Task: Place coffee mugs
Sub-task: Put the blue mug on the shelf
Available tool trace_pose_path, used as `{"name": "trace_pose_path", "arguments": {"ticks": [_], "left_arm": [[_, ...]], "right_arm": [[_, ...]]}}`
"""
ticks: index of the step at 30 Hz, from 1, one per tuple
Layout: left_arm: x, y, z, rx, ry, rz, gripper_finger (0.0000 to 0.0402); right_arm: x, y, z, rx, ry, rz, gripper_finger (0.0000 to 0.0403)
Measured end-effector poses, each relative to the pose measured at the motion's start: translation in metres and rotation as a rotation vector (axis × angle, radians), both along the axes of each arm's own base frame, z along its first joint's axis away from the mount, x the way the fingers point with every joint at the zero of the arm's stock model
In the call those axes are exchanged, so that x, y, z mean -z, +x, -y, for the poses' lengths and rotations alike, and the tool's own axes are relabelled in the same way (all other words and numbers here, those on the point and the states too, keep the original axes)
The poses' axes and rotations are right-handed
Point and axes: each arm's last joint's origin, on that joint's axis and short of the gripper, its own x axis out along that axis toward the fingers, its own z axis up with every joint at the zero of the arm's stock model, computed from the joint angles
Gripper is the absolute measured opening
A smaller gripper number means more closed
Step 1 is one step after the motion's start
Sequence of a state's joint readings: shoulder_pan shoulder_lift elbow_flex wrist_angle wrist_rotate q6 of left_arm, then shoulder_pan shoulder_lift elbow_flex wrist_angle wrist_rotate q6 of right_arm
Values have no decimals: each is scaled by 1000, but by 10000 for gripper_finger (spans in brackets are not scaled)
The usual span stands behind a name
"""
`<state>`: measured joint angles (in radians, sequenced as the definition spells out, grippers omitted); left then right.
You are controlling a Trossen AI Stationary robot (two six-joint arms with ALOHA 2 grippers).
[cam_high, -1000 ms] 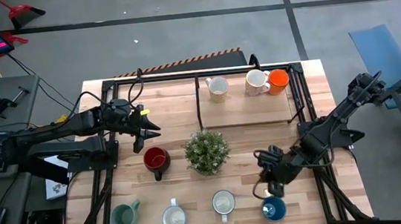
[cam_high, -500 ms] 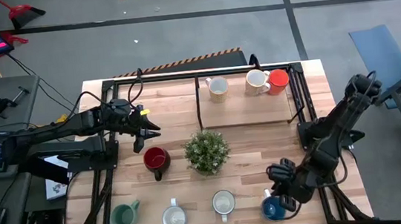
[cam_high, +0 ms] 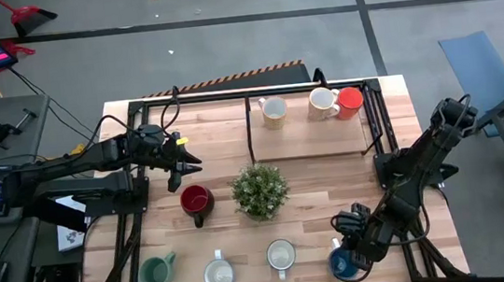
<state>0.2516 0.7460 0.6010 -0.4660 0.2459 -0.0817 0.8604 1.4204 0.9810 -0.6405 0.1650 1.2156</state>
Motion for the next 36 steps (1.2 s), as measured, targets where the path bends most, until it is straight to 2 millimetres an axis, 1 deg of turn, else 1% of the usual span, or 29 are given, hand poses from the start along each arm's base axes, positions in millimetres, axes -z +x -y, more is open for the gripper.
{"name": "trace_pose_path", "arguments": {"ticks": [11, 18, 24, 30, 36], "left_arm": [[0, 0, 0, -12, -17, 0, 104], [0, 0, 0, -12, -18, 0, 104], [0, 0, 0, -12, -18, 0, 104], [0, 0, 0, -12, -18, 0, 104], [0, 0, 0, -11, -18, 0, 104]], "right_arm": [[2, -3, -5, -12, 22, -15, 83], [25, 2, -15, -3, -21, -86, 83], [37, 9, -20, 8, -36, -97, 83], [38, 16, -21, 15, 8, -76, 83], [38, 15, -21, 34, 18, -85, 83]]}}
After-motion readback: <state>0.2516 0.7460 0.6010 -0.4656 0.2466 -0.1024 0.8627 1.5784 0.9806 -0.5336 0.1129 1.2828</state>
